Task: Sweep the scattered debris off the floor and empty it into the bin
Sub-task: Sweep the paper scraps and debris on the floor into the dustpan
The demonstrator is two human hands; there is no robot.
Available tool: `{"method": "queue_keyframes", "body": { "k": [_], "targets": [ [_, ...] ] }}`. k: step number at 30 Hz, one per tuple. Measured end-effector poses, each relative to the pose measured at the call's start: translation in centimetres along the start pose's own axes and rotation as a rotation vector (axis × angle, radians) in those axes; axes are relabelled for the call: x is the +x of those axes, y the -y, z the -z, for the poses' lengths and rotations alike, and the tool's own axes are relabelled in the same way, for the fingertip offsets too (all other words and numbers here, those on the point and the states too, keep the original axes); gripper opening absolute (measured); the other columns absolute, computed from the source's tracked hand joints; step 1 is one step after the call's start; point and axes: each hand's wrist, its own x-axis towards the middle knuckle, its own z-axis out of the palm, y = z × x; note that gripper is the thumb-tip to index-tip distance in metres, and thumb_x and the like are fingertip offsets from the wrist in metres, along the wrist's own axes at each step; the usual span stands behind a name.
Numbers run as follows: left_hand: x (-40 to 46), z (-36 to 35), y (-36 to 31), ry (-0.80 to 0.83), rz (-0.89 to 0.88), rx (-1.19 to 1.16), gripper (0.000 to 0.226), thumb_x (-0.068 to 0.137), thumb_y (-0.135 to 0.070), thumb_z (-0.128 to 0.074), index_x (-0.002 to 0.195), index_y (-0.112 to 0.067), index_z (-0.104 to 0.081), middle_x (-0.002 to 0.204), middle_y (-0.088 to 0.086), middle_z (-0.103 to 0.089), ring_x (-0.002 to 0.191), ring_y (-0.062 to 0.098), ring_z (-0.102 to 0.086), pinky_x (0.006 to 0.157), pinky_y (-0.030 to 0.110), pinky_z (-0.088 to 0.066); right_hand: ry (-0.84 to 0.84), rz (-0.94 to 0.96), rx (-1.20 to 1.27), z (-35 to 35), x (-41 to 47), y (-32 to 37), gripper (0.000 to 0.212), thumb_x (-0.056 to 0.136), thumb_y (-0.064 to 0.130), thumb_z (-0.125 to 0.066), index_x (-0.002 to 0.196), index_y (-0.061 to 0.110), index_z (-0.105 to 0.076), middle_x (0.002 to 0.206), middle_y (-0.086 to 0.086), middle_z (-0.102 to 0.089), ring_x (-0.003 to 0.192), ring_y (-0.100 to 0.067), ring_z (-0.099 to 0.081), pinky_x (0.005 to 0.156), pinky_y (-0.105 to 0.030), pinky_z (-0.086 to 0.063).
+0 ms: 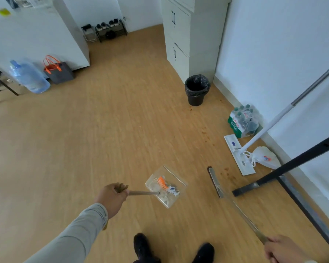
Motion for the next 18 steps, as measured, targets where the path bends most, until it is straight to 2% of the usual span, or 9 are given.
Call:
{"method": "queue_keyframes", "body": {
  "k": [3,6,8,12,14,16,18],
  "targets": [
    [2.7,0.9,0.4,0.015,0.014,-0.022,0.024,0.089,-0.031,-0.071,0.109,-0.018,-0.069,0.082,-0.002,-0.073,0.061,0.016,-0.063,0.059,0.029,-0.053,-0.024,0.017,-0.021,-0.4,0.2,2.4,0.008,0.080,0.005,-0.072,0.084,-0.002,-0.076,0.073,-0.023,-0.073,0.062,-0.027,-0.065,0.063,-0.034,-0.048],
    [5.9,1.9,1.1,0.024,0.014,-0.022,0.023,0.088,-0.031,-0.073,0.107,-0.020,-0.070,0.085,-0.003,-0.073,0.065,0.017,-0.063,0.066,0.031,-0.054,-0.020,0.036,0.010,-1.6,-0.7,4.6,0.010,0.088,0.008,-0.067,0.092,0.000,-0.070,0.064,-0.020,-0.070,0.050,-0.022,-0.056,0.052,-0.031,-0.043],
    [8.4,3.1,1.7,0.044,0.010,-0.016,0.022,0.088,-0.031,-0.073,0.106,-0.020,-0.070,0.086,-0.002,-0.072,0.065,0.017,-0.060,0.068,0.032,-0.052,-0.004,-0.006,0.048,-3.0,-1.3,6.1,0.012,0.092,0.009,-0.061,0.100,0.002,-0.065,0.061,-0.014,-0.062,0.045,-0.019,-0.049,0.044,-0.023,-0.035],
    [13.3,5.7,2.7,0.078,-0.022,0.050,0.019,0.089,-0.031,-0.072,0.104,-0.020,-0.068,0.091,-0.001,-0.073,0.072,0.021,-0.063,0.081,0.040,-0.057,-0.040,-0.098,0.190,-6.7,-2.1,9.6,0.010,0.093,0.006,-0.055,0.102,0.006,-0.059,0.064,-0.012,-0.056,0.042,-0.017,-0.043,0.047,-0.019,-0.030],
    [16.0,6.6,2.9,0.088,-0.056,0.129,0.019,0.090,-0.033,-0.071,0.106,-0.023,-0.066,0.092,-0.004,-0.072,0.076,0.020,-0.066,0.078,0.038,-0.057,-0.048,-0.164,0.233,-8.5,-2.4,11.7,0.011,0.094,0.006,-0.054,0.102,0.008,-0.060,0.064,-0.012,-0.056,0.042,-0.018,-0.043,0.046,-0.019,-0.032],
    [18.8,7.2,2.9,0.124,-0.098,0.256,0.021,0.091,-0.037,-0.069,0.107,-0.024,-0.066,0.090,-0.005,-0.071,0.076,0.019,-0.067,0.070,0.031,-0.055,-0.072,-0.198,0.226,-10.6,-2.2,14.0,0.014,0.093,0.006,-0.052,0.102,0.007,-0.062,0.062,-0.011,-0.056,0.042,-0.018,-0.043,0.046,-0.020,-0.034],
    [21.7,7.3,2.8,0.174,-0.131,0.352,0.024,0.092,-0.039,-0.066,0.111,-0.024,-0.068,0.091,-0.006,-0.071,0.077,0.016,-0.067,0.067,0.029,-0.053,-0.117,-0.183,0.190,-12.6,-1.3,16.6,0.015,0.091,0.002,-0.049,0.095,0.003,-0.064,0.055,-0.011,-0.055,0.043,-0.018,-0.042,0.046,-0.022,-0.036]
  ]
}}
